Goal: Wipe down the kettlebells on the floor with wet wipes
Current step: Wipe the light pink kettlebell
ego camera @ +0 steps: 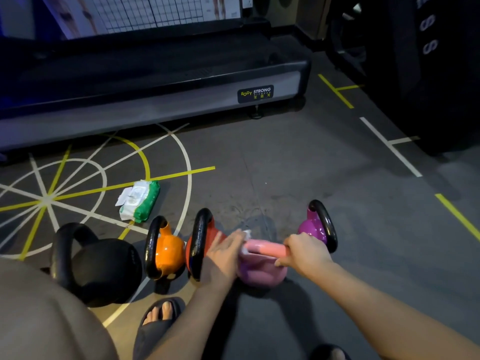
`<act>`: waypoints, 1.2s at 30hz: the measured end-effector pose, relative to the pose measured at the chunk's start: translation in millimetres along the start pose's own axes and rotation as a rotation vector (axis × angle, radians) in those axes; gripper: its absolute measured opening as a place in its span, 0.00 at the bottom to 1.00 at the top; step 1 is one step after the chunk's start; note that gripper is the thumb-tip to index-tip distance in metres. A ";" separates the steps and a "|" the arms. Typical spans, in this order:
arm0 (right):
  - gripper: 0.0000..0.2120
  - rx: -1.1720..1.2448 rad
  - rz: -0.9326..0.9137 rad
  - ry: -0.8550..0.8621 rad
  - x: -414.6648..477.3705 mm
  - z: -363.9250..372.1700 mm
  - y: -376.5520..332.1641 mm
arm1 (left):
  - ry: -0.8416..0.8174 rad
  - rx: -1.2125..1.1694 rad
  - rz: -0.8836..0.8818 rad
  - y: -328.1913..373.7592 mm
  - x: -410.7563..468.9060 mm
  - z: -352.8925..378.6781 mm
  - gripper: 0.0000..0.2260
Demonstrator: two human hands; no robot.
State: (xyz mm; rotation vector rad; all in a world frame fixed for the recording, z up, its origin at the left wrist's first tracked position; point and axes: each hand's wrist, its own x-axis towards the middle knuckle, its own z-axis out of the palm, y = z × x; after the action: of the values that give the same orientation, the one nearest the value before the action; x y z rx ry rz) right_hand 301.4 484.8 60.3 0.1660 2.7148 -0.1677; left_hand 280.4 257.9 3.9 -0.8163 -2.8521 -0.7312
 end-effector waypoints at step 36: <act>0.16 0.031 -0.015 0.003 -5.9 2.1 -2.9 | 0.074 0.175 0.095 71.8 0.6 35.4 0.24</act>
State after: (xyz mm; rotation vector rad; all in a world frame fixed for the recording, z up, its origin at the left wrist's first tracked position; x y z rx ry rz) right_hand 307.1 481.1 61.0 0.1553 2.7176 -0.2147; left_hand 318.8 328.1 3.2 -0.8723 -2.7420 -0.4815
